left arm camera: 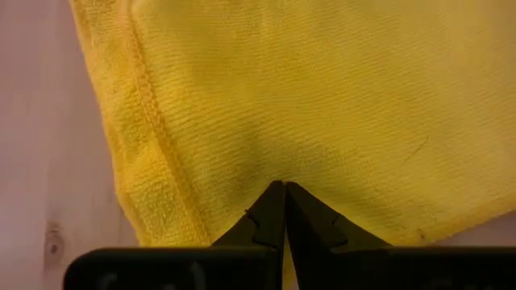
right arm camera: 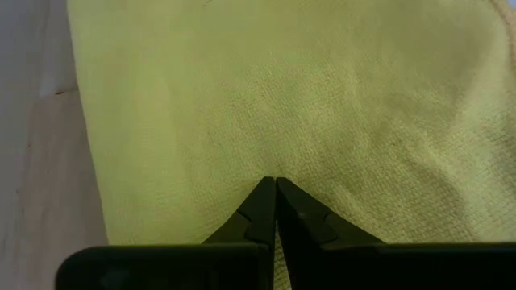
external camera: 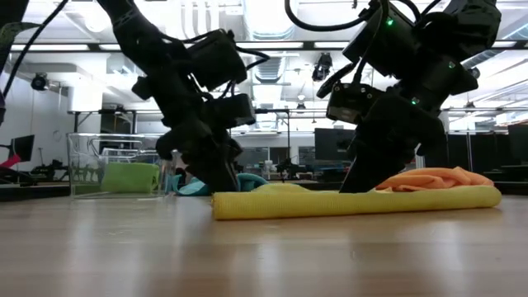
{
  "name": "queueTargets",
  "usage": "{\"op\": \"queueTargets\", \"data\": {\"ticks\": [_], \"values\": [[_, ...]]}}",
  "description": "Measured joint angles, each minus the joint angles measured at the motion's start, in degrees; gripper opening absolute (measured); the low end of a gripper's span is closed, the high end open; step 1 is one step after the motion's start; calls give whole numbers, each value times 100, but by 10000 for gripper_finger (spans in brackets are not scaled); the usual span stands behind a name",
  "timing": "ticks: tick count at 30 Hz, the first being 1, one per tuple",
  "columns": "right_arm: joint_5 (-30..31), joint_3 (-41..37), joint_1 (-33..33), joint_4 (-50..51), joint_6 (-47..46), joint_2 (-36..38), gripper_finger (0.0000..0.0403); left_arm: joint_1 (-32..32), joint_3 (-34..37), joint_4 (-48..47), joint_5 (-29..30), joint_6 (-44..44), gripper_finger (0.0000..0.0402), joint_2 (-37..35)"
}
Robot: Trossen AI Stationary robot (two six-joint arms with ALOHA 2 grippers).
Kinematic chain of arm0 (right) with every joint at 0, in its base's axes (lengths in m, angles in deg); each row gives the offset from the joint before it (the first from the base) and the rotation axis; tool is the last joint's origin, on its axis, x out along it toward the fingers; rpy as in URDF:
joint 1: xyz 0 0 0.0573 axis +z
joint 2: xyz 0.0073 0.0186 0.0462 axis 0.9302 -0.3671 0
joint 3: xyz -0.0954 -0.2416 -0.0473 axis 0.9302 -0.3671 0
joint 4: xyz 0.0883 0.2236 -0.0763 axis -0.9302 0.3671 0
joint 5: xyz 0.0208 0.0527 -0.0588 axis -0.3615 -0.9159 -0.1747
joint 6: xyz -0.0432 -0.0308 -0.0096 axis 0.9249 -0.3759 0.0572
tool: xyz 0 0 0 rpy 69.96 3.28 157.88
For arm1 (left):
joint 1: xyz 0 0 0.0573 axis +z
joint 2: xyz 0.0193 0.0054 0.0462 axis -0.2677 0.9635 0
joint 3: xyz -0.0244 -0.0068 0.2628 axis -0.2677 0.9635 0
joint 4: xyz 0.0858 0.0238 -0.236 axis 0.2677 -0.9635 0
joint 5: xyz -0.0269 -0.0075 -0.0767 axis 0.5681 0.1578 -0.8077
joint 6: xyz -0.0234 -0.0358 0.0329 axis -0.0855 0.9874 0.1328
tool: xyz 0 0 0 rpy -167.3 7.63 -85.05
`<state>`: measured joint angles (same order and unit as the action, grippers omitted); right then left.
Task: Roll microfiber towels into tight, uniform cylinder then place into a basket
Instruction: Fold the yellow microfiber towel
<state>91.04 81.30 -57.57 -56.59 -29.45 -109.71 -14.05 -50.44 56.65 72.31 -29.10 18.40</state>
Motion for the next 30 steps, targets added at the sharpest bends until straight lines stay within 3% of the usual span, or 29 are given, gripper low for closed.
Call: {"op": "queueTargets", "data": {"ticks": [12,23,27,30], "values": [[-26,-17,-2,7,-48,0,8,-7,82,-1018,613,32,0,-457],[26,2,-4,-68,9,80,8,2,68,-873,1382,-133,0,-1039],[479,15,-15,6,140,426,8,-71,106,-540,1300,-53,0,-1128],[1263,17,-46,265,197,734,8,-176,230,89,906,37,0,-1051]]}}
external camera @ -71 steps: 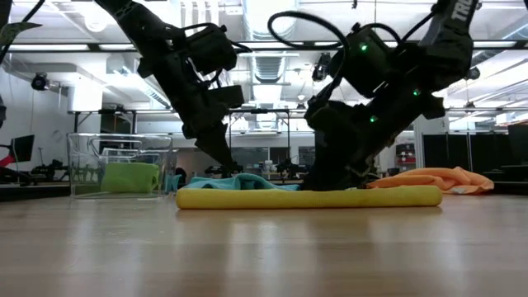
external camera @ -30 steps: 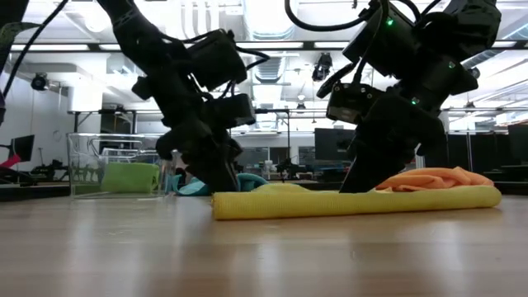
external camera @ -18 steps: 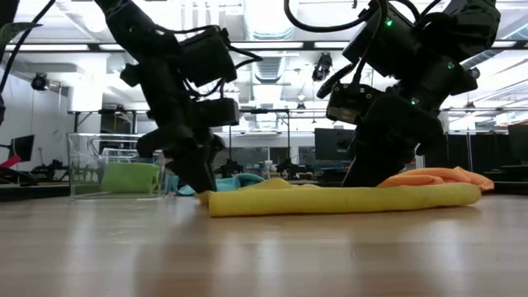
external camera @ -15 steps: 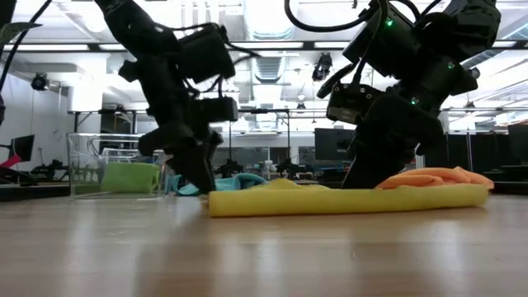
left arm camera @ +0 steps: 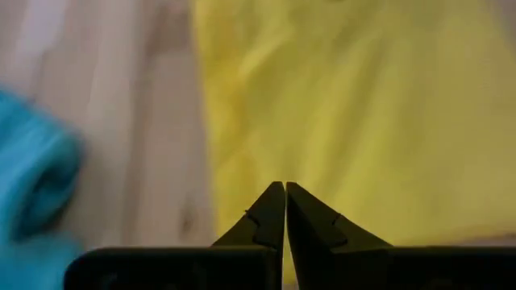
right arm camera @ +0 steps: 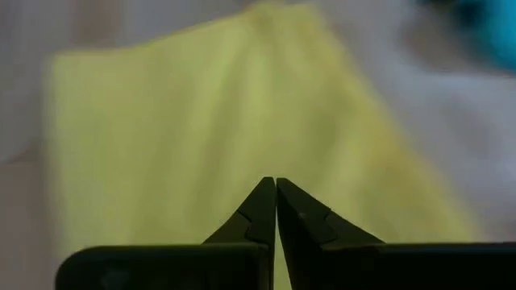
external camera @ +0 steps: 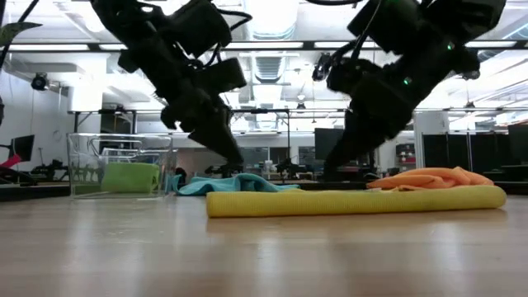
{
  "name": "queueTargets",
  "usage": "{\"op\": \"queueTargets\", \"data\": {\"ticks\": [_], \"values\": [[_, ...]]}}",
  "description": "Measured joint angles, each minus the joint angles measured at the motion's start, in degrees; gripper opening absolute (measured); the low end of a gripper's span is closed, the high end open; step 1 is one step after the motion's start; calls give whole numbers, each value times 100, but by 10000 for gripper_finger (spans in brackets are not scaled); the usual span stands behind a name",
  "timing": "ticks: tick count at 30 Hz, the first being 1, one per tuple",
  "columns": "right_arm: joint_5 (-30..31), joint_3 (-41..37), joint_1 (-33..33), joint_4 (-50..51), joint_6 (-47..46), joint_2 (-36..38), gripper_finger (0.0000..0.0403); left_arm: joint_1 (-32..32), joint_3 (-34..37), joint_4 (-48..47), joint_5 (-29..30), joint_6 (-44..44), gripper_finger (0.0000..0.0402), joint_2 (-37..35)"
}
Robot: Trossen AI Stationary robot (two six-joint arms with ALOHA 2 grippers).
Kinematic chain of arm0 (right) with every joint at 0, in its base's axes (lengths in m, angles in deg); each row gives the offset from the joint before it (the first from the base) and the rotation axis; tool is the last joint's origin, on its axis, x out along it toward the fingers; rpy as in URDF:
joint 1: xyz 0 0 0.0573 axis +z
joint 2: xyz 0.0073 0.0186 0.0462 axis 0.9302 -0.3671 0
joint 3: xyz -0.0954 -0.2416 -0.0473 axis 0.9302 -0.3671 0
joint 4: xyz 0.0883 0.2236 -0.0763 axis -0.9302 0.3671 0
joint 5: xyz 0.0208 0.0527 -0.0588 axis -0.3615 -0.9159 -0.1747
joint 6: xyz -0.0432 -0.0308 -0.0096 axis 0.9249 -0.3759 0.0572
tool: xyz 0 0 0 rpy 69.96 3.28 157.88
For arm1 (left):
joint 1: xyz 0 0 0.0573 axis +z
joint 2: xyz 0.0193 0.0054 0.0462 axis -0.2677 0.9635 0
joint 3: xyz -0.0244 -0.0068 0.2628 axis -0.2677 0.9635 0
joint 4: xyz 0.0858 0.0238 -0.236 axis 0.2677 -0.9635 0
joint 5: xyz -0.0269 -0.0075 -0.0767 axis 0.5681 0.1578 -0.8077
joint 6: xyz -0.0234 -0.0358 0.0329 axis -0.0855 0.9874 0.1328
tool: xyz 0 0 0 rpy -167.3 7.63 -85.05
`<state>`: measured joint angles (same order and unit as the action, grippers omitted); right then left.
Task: Roll microfiber towels into tight, uniform cylinder then place into a basket
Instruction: Fold the yellow microfiber towel
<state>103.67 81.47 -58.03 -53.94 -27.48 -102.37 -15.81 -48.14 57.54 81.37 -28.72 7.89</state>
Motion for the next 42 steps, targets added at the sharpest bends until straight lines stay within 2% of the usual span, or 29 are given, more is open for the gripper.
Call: {"op": "queueTargets", "data": {"ticks": [2,4,10,20,29,34,42], "values": [[625,2,-35,241,-6,158,8,-108,57,445,-229,132,0,135],[962,7,-110,532,-88,240,8,-252,73,702,-288,259,0,318],[971,-32,-349,1222,-642,67,8,-715,68,1497,-325,418,0,908],[1024,-63,-653,1226,-1005,-397,8,-880,14,1562,-317,866,0,1533],[1182,-65,-747,1258,-1325,-392,8,-877,47,761,-89,810,0,1127],[1296,-74,-744,1235,-1355,-306,8,-873,58,661,-20,560,0,1015],[1416,-74,-555,1226,-709,452,9,-864,78,-139,1266,-21,0,527]]}}
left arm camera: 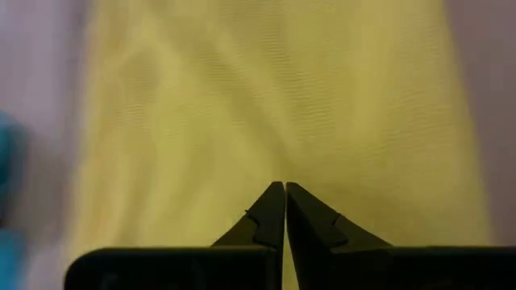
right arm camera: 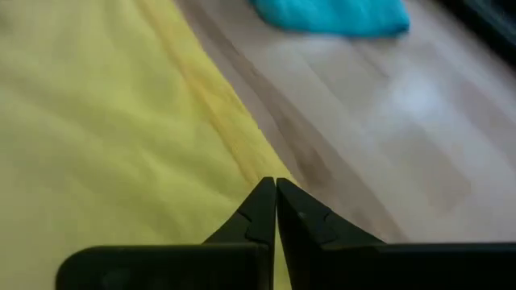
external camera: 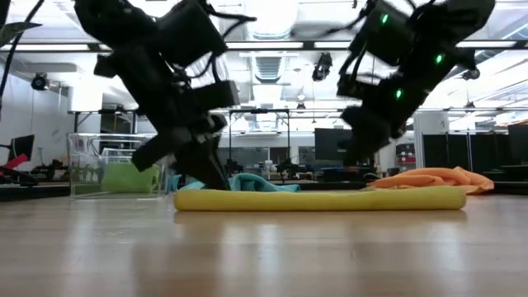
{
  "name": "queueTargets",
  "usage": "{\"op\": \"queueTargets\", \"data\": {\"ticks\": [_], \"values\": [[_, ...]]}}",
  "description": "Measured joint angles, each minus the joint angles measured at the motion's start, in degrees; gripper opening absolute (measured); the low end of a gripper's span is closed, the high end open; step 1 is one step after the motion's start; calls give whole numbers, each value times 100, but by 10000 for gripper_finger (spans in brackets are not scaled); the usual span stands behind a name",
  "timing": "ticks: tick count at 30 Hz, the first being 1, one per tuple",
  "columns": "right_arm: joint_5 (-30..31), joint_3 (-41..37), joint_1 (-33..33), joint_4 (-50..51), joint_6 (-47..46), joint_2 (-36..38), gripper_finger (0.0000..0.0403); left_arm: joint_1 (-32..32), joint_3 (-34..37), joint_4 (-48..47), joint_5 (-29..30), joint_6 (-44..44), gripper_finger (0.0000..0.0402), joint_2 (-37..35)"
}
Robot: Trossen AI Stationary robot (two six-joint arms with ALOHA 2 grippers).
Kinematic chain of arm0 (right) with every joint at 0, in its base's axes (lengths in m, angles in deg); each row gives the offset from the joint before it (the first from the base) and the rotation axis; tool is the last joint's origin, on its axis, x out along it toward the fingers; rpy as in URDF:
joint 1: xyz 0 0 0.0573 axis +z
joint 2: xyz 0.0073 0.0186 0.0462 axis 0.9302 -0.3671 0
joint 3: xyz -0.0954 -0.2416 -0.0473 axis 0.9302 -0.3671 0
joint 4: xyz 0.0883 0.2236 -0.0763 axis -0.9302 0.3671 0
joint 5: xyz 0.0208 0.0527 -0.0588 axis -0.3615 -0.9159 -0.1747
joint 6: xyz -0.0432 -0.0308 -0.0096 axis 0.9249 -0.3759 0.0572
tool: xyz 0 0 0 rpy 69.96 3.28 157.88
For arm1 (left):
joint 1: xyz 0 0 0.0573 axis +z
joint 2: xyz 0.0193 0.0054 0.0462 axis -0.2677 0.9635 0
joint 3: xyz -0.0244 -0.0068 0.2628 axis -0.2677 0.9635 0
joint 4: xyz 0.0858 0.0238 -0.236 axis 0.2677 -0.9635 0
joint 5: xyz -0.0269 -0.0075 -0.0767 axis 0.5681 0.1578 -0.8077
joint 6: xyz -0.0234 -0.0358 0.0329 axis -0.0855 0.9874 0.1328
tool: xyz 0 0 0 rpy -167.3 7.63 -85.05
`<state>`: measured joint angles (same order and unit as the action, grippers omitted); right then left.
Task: Roll microfiber towels into tight, uniform cylinder then place into a basket
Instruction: Fold the yellow microfiber towel
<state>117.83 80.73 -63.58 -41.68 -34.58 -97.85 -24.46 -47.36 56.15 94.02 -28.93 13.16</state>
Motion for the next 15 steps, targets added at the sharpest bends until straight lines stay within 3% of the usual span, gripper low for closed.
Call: {"op": "queueTargets", "data": {"ticks": [6,9,15], "values": [[-7,-117,574,27,349,613,9,-16,330,-327,68,2,0,-810],[-7,-239,903,50,233,898,9,-44,475,-322,-41,423,0,-1142],[-18,-352,1347,183,-220,1233,30,-143,353,-582,-1155,888,0,-1289]]}}
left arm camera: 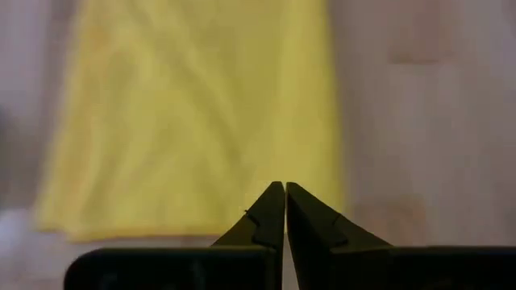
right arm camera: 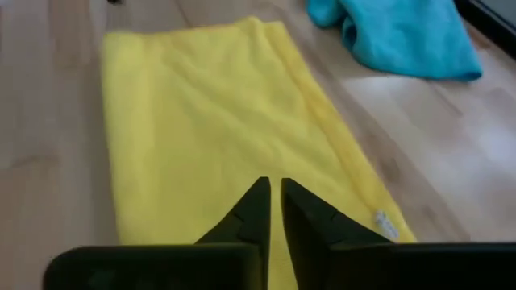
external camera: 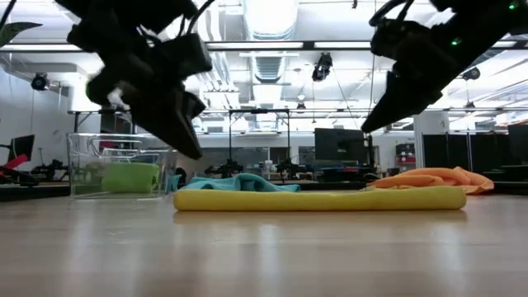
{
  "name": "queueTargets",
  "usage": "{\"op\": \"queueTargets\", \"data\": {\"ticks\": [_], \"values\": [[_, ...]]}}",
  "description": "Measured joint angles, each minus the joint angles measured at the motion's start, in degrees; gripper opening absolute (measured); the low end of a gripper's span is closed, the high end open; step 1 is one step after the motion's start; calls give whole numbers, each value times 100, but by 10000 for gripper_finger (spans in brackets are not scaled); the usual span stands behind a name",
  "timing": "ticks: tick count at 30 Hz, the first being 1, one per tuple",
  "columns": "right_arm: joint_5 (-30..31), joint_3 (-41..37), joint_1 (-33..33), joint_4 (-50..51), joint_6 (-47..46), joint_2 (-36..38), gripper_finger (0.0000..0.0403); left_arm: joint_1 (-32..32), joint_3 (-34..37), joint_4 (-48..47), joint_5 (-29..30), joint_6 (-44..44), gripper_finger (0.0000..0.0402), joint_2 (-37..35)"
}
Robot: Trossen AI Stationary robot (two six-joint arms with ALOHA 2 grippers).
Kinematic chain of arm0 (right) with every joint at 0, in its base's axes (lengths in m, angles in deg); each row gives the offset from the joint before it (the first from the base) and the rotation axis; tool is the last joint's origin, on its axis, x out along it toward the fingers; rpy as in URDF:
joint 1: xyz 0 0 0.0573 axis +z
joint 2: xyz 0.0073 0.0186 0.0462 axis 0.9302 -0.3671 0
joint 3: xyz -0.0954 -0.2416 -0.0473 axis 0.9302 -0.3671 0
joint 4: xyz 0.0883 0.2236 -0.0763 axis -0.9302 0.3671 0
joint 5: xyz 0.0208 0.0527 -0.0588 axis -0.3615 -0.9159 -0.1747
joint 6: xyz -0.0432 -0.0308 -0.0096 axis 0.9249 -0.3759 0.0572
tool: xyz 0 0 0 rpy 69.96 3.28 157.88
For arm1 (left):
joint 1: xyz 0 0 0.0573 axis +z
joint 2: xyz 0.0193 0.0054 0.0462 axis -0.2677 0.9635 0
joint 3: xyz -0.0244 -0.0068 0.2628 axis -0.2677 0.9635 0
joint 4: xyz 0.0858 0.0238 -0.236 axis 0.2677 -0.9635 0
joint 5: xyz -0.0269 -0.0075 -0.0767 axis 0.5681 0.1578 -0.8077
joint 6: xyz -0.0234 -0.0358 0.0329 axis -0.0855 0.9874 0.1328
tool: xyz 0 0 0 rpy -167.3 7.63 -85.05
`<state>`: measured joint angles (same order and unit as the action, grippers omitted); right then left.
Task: Roll microfiber towels into tight, uniform cylinder then place into a basket
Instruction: Fold the yellow microfiber towel
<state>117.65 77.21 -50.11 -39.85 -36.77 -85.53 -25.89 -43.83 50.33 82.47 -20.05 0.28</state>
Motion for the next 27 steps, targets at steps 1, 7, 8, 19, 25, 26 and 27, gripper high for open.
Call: {"op": "queueTargets", "data": {"ticks": [1,7,8,19,25,26,27], "values": [[-4,-7,52,70,-11,25,39,-30,-97,-16,-107,4,2,63],[-139,-9,231,108,-42,71,107,-268,-535,-410,-219,3,59,340],[-137,-8,244,110,-42,65,118,-287,-567,-594,-218,3,73,410],[-89,-30,264,199,-2,-80,173,-316,-737,-575,-192,-13,184,1091],[-91,-21,264,140,-14,-156,173,-413,-727,-616,-292,0,187,1172],[-91,-30,264,179,-11,-148,173,-435,-727,-609,-301,-1,187,1172],[-89,-35,264,181,-11,-143,173,-450,-720,-600,-302,-1,187,1172]]}}
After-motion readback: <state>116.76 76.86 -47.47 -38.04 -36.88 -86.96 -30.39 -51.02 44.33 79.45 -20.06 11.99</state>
